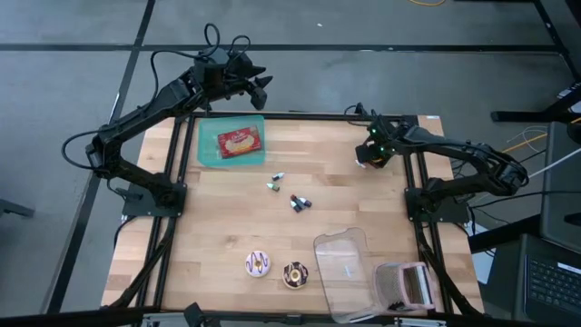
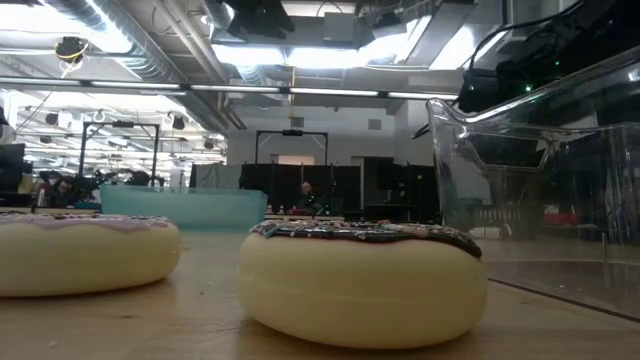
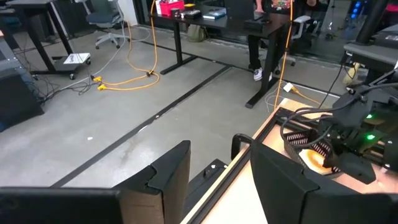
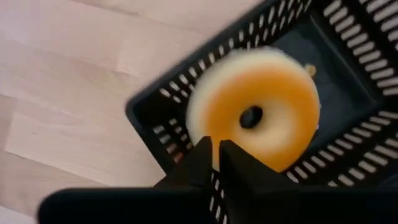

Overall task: Pick & Place Food Item
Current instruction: Put the white donut into the black bin

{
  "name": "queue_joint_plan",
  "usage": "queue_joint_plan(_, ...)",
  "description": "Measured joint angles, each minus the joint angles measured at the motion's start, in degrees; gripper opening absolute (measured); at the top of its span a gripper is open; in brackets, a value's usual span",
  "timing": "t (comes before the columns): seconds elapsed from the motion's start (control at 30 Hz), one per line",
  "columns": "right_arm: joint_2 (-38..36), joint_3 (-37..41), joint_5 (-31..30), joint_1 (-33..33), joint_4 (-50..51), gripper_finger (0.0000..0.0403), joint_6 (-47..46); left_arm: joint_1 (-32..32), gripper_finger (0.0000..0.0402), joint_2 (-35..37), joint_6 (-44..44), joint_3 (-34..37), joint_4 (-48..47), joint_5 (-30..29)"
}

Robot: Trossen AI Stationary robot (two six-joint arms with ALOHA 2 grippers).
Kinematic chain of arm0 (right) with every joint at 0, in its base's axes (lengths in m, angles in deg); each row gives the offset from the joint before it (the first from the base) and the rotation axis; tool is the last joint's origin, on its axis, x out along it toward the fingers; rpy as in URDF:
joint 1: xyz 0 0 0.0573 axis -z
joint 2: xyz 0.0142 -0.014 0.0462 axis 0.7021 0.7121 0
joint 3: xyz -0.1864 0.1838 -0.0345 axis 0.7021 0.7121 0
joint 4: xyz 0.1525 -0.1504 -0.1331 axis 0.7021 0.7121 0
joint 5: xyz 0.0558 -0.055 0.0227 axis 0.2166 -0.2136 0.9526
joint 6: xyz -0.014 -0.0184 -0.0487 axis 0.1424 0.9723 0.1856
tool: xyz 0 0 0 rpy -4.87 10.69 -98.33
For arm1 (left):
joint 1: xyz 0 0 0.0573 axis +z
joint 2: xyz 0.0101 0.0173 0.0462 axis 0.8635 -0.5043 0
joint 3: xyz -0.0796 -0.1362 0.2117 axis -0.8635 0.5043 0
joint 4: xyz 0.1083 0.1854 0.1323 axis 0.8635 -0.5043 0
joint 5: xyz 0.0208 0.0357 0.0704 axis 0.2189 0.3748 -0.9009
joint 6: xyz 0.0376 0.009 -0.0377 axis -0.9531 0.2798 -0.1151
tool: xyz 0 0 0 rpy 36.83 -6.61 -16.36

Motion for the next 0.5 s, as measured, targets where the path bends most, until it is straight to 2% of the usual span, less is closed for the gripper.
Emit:
queue_joint_plan(0.13, 0.0, 2.7, 0.3, 0.1, 0.7, 0.0006, -2.6, 0.0, 0.0164, 0.0, 0.0, 0.0, -1.5, 0.0)
queue_joint_plan(0.27, 0.0, 4.1, 0.3, 0.1, 2.9, 0.0027, -4.3, 0.0, 0.0164, 0.0, 0.0, 0.0, -2.7, 0.0)
queue_joint_plan(0.37, -0.3, 4.1, -0.1, 0.1, 3.1, 0.0034, -5.1, 0.0, 0.0164, 0.0, 0.0, 0.0, -2.7, 0.0)
queue_joint_plan(0.5, -1.1, 1.6, -3.1, 0.1, 6.4, 0.0024, -5.1, 0.0, 0.0164, 0.0, 0.5, 0.0, -2.6, 0.1)
